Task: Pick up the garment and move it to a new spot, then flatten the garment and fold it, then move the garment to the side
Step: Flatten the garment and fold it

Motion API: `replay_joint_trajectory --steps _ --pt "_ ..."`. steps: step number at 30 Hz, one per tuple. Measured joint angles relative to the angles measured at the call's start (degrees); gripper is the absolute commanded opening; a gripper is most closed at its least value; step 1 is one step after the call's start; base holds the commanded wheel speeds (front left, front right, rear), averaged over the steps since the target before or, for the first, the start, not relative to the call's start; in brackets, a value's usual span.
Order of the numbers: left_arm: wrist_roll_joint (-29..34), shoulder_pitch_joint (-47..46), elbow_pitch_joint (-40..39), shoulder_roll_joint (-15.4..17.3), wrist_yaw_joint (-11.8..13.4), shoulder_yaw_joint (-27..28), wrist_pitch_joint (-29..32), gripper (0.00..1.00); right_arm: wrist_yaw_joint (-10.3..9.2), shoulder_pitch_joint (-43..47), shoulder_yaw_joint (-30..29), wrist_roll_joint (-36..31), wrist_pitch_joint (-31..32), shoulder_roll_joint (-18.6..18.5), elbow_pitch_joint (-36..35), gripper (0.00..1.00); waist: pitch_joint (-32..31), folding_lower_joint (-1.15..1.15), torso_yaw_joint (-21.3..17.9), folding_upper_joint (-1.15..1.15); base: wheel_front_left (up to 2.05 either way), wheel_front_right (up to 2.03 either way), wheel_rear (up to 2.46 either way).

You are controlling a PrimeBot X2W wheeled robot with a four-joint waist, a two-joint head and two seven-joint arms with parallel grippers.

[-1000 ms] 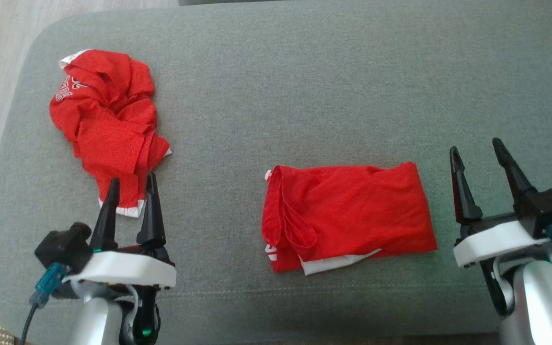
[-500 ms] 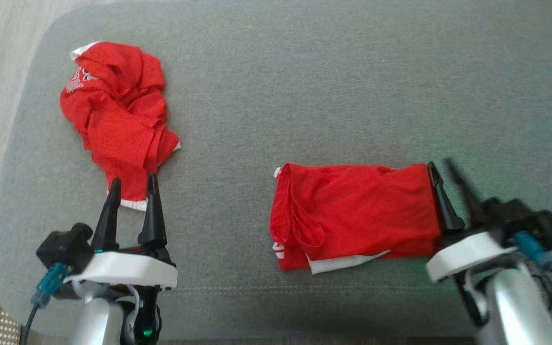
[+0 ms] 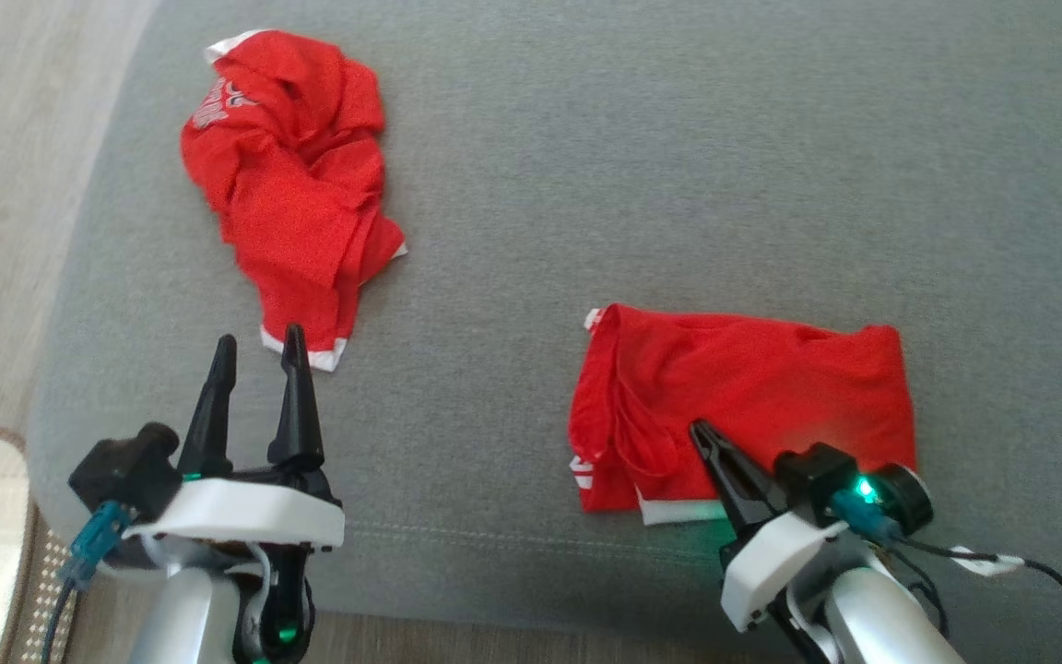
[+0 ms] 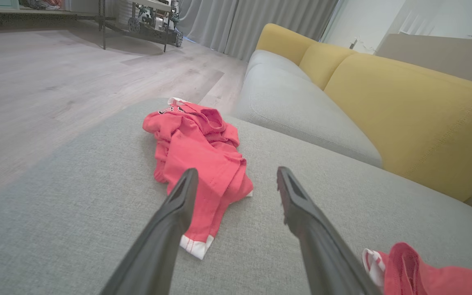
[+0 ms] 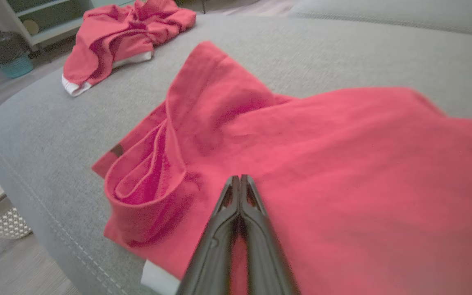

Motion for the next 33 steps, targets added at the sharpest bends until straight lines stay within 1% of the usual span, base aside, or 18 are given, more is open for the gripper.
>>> replay_joint_trajectory --steps 5,10,14,16,18,21,24,28,30,33 --pt "0.0 -0.2 -0.6 0.0 0.0 0.3 0.0 1.00 0.00 -2.9 4.2 2.0 0.0 -0.2 4.6 0.00 0.3 0.00 1.7 0.00 0.00 0.00 0.00" --pt "0.0 -0.2 -0.6 0.0 0.0 0.4 0.0 1.00 0.00 -4.4 12.1 7.0 0.0 -0.3 5.8 0.00 0.2 0.00 2.3 0.00 0.00 0.00 0.00" --pt "0.0 -0.2 -0.6 0.0 0.0 0.5 0.0 1.00 0.00 -5.6 20.0 10.4 0.0 -1.6 6.5 0.00 0.4 0.00 2.2 0.00 0.00 0.00 0.00" --pt "0.0 -0.2 -0.7 0.0 0.0 0.5 0.0 1.00 0.00 -6.7 21.0 11.8 0.0 -3.2 6.6 0.00 0.3 0.00 2.1 0.00 0.00 0.00 0.00" --pt "0.0 -0.2 -0.7 0.0 0.0 0.5 0.0 1.00 0.00 -8.3 19.7 12.8 0.0 -4.7 6.2 0.00 0.3 0.00 2.0 0.00 0.00 0.00 0.00" --pt "0.0 -0.2 -1.0 0.0 0.1 0.7 0.0 1.00 0.00 -10.5 13.8 13.2 0.0 -5.9 3.1 0.00 0.2 0.00 1.7 0.00 0.00 0.00 0.00" --pt "0.0 -0.2 -1.1 0.0 0.1 0.7 0.0 1.00 0.00 -11.4 7.5 11.8 0.0 -5.9 0.8 0.00 0.3 0.00 1.5 0.00 0.00 0.00 0.00" --pt "0.0 -0.2 -1.1 0.0 0.1 0.6 0.0 1.00 0.00 -10.6 -0.6 6.4 0.0 -5.9 2.8 0.00 0.4 0.00 1.4 0.00 0.00 0.00 0.00" --pt "-0.5 -0.2 -1.2 0.0 0.1 0.5 0.0 1.00 0.00 -9.8 -4.6 3.3 0.0 -4.8 4.4 0.00 0.7 0.00 1.5 0.00 0.00 0.00 0.00" --pt "-0.5 -0.2 -1.2 0.0 0.1 0.6 0.0 1.00 0.00 -9.3 -5.7 1.7 0.0 -3.2 6.8 0.00 1.3 0.00 1.4 0.00 0.00 0.00 0.00"
